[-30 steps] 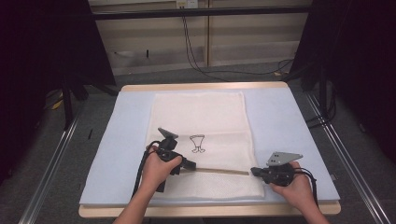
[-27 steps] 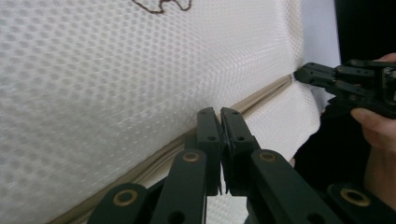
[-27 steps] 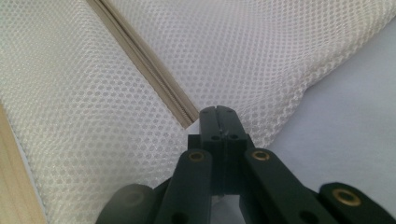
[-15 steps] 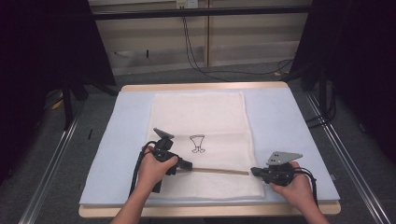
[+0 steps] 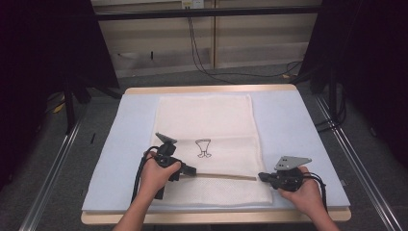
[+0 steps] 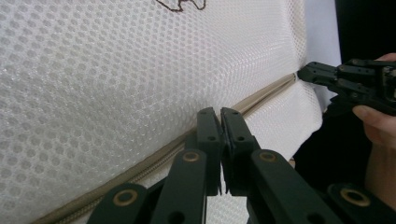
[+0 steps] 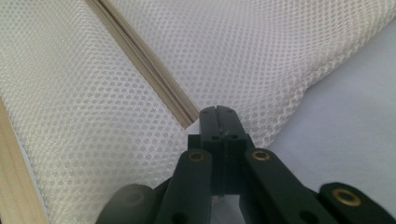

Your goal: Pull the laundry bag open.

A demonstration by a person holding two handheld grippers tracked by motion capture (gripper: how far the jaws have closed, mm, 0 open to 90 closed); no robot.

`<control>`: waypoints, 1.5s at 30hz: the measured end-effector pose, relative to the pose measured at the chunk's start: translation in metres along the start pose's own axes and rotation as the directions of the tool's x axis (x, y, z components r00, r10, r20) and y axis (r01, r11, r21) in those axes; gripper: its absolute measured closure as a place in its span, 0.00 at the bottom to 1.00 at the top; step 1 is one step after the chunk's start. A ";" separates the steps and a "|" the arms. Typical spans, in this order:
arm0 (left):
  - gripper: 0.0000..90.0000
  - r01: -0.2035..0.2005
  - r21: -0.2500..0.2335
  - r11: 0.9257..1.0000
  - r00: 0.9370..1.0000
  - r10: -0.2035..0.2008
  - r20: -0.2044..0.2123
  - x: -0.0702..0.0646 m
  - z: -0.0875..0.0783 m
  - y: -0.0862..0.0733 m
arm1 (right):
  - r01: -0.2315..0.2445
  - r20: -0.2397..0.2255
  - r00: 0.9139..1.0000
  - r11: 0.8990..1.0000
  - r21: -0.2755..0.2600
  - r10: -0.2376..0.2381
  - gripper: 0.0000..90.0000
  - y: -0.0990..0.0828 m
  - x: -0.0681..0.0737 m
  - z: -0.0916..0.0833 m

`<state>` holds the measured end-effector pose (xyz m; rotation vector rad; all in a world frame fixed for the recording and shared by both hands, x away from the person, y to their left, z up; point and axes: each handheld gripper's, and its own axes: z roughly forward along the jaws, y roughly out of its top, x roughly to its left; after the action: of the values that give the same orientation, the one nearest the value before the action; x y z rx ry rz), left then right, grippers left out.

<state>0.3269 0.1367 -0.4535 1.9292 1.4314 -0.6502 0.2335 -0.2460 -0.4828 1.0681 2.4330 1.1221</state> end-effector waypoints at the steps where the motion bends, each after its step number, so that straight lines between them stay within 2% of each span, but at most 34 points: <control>1: 0.97 0.000 0.003 1.000 1.000 0.000 -0.008 0.000 -0.001 0.000 | -0.001 -0.005 1.000 1.000 0.000 0.001 1.00 0.000 0.000 0.000; 3: 0.97 0.005 0.001 1.000 1.000 -0.005 0.003 0.001 -0.002 -0.001 | -0.002 -0.006 1.000 1.000 -0.002 0.002 1.00 0.000 -0.001 0.000; 4: 0.97 0.003 -0.007 1.000 1.000 -0.003 -0.011 0.002 -0.003 -0.001 | -0.002 -0.005 1.000 1.000 -0.002 0.002 1.00 0.000 0.000 0.000; 5: 0.97 0.010 -0.007 1.000 1.000 -0.010 0.002 0.003 -0.004 -0.001 | 0.000 -0.002 1.000 1.000 -0.003 0.000 1.00 0.000 0.000 0.000; 8: 0.97 0.003 -0.015 1.000 1.000 -0.003 -0.017 0.004 -0.005 -0.002 | 0.001 -0.007 1.000 1.000 -0.004 -0.001 1.00 -0.001 0.000 0.000; 9: 0.97 0.008 -0.012 1.000 1.000 -0.008 -0.004 0.005 -0.007 -0.003 | -0.002 -0.003 1.000 1.000 -0.004 0.002 1.00 -0.001 0.000 0.000; 16: 0.97 0.015 -0.033 0.999 1.000 -0.015 -0.009 0.012 -0.015 -0.005 | -0.004 -0.004 1.000 1.000 0.000 0.004 1.00 0.000 0.000 0.000; 17: 0.97 0.018 -0.022 1.000 1.000 -0.018 0.001 0.013 -0.017 -0.005 | -0.004 -0.005 1.000 1.000 -0.001 0.004 1.00 0.000 0.000 0.000; 18: 0.97 0.017 -0.034 0.999 1.000 -0.017 -0.013 0.014 -0.017 -0.005 | -0.003 -0.007 1.000 1.000 -0.002 0.003 1.00 0.000 -0.001 0.000; 21: 0.97 0.009 -0.022 1.000 1.000 -0.009 -0.005 0.017 -0.021 -0.005 | -0.008 -0.007 1.000 1.000 -0.003 0.008 1.00 0.000 -0.001 0.000; 28: 0.97 0.034 -0.040 0.999 0.999 -0.034 -0.006 0.025 -0.028 -0.009 | -0.007 -0.008 1.000 1.000 -0.003 0.007 1.00 0.000 -0.001 0.000; 29: 0.97 0.032 -0.036 0.999 0.999 -0.032 0.006 0.027 -0.030 -0.010 | -0.009 -0.009 1.000 1.000 -0.003 0.009 1.00 0.000 -0.001 0.000; 30: 0.97 0.043 -0.052 0.998 0.999 -0.043 0.002 0.028 -0.030 -0.011 | -0.010 -0.007 1.000 1.000 -0.004 0.010 1.00 0.000 -0.001 0.000; 37: 0.97 0.053 -0.049 0.997 0.999 -0.053 0.008 0.036 -0.038 -0.013 | -0.010 -0.007 1.000 1.000 -0.004 0.010 1.00 0.000 -0.001 0.000; 42: 0.97 0.064 -0.057 0.996 0.998 -0.063 0.028 0.042 -0.045 -0.015 | -0.011 -0.007 1.000 1.000 -0.005 0.011 1.00 -0.001 -0.001 0.000; 45: 0.97 0.063 -0.064 0.996 0.998 -0.062 0.021 0.044 -0.048 -0.015 | -0.010 -0.006 1.000 1.000 -0.005 0.010 1.00 -0.001 -0.001 0.000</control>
<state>0.3252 0.2037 -0.4557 1.8304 1.4885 -0.6410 0.2337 -0.2468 -0.4833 1.0776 2.4312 1.1357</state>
